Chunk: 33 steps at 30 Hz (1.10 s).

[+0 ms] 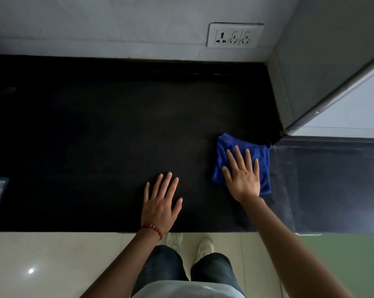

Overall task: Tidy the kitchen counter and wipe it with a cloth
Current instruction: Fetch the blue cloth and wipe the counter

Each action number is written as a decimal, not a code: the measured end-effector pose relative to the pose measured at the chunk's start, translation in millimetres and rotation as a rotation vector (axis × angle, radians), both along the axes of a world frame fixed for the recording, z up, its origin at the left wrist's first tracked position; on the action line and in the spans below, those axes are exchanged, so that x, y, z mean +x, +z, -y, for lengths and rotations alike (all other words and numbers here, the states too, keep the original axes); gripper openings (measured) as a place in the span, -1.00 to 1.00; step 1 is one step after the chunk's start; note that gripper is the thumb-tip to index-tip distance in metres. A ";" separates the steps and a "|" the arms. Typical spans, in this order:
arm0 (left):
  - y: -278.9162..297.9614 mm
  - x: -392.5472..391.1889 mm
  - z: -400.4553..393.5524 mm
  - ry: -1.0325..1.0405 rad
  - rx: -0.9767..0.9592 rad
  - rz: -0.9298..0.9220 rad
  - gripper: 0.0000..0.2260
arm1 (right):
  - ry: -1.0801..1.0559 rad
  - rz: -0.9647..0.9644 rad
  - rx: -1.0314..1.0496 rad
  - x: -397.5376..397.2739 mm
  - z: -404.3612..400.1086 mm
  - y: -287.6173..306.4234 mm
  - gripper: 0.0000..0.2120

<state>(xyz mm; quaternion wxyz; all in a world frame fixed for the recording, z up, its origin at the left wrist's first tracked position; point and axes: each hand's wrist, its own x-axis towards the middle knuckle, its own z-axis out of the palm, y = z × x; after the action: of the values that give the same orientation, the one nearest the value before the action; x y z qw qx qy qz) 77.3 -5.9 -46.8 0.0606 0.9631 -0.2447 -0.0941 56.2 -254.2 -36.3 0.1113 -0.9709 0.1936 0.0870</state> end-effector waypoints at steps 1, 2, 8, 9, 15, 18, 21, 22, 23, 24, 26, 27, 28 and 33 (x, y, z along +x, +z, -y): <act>0.0 0.2 -0.1 0.001 0.000 0.000 -0.50 | 0.054 0.013 -0.009 -6.4 -12.0 1.1 -0.40; -0.1 0.4 -0.3 0.004 -0.005 -0.002 -0.50 | 0.152 0.015 -0.003 -15.9 -21.4 1.1 -0.40; 2.8 0.3 0.3 0.007 -0.007 -0.003 -0.50 | 0.408 -0.025 0.120 -40.7 -16.5 3.6 -0.43; 3.7 0.1 0.1 0.007 -0.009 -0.006 -0.50 | 0.381 -0.008 0.132 -40.8 -18.1 5.7 -0.40; 7.3 -0.7 -0.1 0.013 -0.006 -0.017 -0.52 | -0.197 0.075 0.146 -41.0 -44.5 17.0 -0.35; 8.7 -2.0 -2.1 0.020 -0.030 -0.021 -0.54 | -0.173 0.036 0.105 -40.0 -49.4 21.1 -0.30; 7.2 -8.7 -10.0 0.041 -0.099 -0.045 -0.56 | -0.090 0.108 0.114 -42.1 -52.9 22.5 -0.44; 5.4 -12.5 -14.5 0.058 -0.122 -0.044 -0.56 | -0.064 0.150 0.141 -43.2 -55.1 21.1 -0.51; 4.6 -17.9 -19.9 0.080 -0.142 -0.053 -0.55 | -0.049 0.186 0.169 -44.2 -58.1 21.0 -0.57; 3.9 -24.2 -26.4 0.103 -0.167 -0.061 -0.55 | -0.041 0.195 0.200 -44.1 -61.8 22.8 -0.61; 3.2 -38.9 -43.0 0.174 -0.228 -0.083 -0.53 | -0.030 0.157 0.253 -40.4 -71.3 28.8 -0.62; 4.2 -46.8 -52.9 0.222 -0.254 -0.114 -0.53 | -0.019 0.136 0.280 -37.6 -77.5 31.2 -0.61; 5.8 -55.0 -64.4 0.267 -0.277 -0.116 -0.53 | -0.004 0.126 0.313 -35.0 -85.5 33.7 -0.61; 14.4 -110.0 -145.2 0.636 -0.418 -0.268 -0.47 | 0.214 0.067 0.516 -25.7 -160.8 44.1 -0.65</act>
<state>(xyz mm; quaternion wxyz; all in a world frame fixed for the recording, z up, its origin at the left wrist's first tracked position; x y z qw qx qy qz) -32.7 139.3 -32.4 0.3125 0.9370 0.0616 -0.1435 30.6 -93.4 7.8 0.3512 -0.9278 0.0578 0.1124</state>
